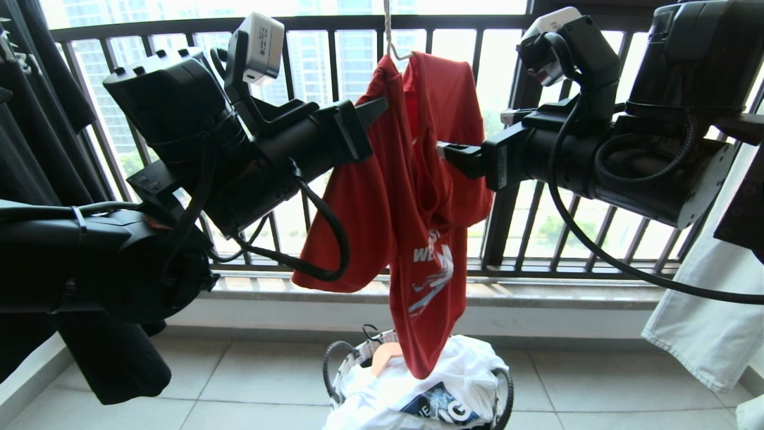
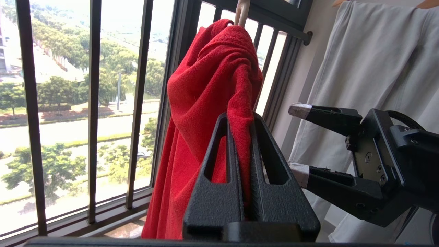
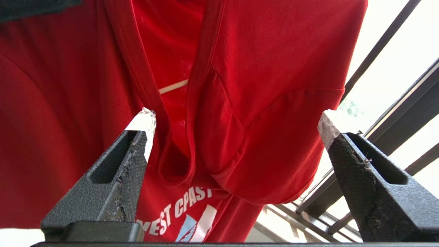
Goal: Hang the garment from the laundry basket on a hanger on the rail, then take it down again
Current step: Hang the clothes on the clothes rack
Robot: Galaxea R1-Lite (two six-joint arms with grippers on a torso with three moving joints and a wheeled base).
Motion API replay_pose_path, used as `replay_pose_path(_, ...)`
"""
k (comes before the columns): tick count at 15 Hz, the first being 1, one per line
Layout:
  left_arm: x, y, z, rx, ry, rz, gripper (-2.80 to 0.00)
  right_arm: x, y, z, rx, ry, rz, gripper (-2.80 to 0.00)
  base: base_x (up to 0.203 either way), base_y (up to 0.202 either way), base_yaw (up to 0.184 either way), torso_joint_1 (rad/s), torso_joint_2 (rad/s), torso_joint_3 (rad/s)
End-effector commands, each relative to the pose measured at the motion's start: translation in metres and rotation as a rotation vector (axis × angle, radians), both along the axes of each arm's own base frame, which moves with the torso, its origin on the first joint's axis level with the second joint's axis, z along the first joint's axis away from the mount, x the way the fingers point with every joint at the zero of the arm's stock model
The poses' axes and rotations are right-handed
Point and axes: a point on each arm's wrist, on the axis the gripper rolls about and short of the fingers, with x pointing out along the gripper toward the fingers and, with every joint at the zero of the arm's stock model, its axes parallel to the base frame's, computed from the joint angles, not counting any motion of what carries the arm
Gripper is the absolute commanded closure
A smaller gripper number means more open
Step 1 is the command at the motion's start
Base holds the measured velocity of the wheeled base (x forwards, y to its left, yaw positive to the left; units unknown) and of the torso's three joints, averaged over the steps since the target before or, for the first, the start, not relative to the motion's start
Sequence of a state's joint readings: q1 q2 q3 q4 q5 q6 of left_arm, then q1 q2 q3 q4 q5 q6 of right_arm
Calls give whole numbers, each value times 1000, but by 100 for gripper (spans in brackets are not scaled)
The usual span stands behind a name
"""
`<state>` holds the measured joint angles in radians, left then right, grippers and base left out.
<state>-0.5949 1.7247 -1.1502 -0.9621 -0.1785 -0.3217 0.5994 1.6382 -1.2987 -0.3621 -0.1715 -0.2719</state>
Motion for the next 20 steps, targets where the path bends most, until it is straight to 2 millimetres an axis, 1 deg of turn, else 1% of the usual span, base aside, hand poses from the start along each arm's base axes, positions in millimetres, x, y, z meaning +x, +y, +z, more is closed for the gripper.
replay_pose_path(1,-1,0,1,-4,-4,-2,0,13,9,0,9,-6,-9,-280,0,0,0,0,0,0)
replay_pose_path(2,-1,1,2,-6,-7,-2,0,17,12,4,30,-13,-17,-280,0,0,0,0,0,0)
replay_pose_path(5,-2,1,2,-8,-9,-2,0,28,19,6,53,-18,-48,-280,0,0,0,0,0,0)
replay_pose_path(9,-2,1,3,-8,-10,-2,0,34,29,7,72,-24,-72,-280,0,0,0,0,0,0)
replay_pose_path(14,-3,2,3,-10,-11,-1,0,46,37,9,91,-38,-107,-280,0,0,0,0,0,0)
replay_pose_path(17,-4,3,5,-12,-14,-1,0,56,43,2,85,-28,-150,-280,0,0,0,0,0,0)
replay_pose_path(20,-5,3,5,-13,-15,-1,0,59,43,-3,75,-15,-166,-280,0,0,0,0,0,0)
